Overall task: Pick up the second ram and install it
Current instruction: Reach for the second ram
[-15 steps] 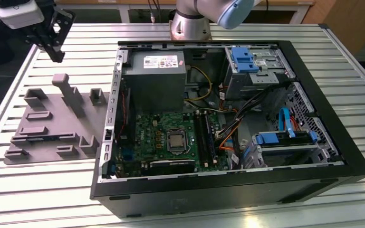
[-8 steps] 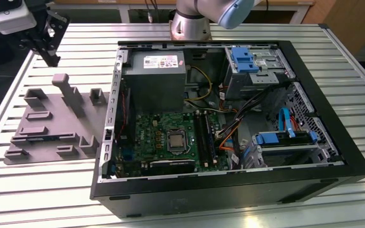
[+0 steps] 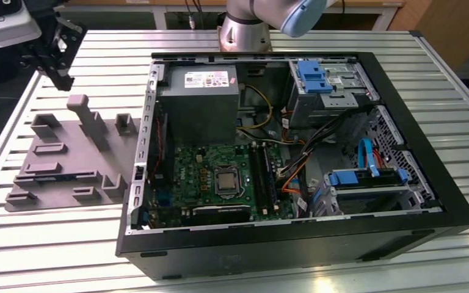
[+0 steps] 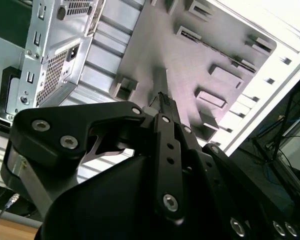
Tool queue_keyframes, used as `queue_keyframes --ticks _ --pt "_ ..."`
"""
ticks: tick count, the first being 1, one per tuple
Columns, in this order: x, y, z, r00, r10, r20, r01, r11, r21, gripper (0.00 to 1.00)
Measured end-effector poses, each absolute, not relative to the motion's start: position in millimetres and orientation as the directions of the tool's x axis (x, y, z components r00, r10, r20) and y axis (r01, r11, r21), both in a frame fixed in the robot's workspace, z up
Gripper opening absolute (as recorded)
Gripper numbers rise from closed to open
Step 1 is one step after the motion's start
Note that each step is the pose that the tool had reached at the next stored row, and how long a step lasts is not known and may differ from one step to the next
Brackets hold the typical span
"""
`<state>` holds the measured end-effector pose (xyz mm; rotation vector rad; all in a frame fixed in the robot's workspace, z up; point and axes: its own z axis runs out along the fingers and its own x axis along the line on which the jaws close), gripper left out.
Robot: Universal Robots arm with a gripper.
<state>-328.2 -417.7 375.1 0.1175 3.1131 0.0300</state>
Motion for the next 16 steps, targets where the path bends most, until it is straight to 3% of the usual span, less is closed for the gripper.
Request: queue_keyframes --ticks 16 --pt "-384 -426 369 -0.997 0.076 -0.025 0.075 0.997 0.020 0.11"
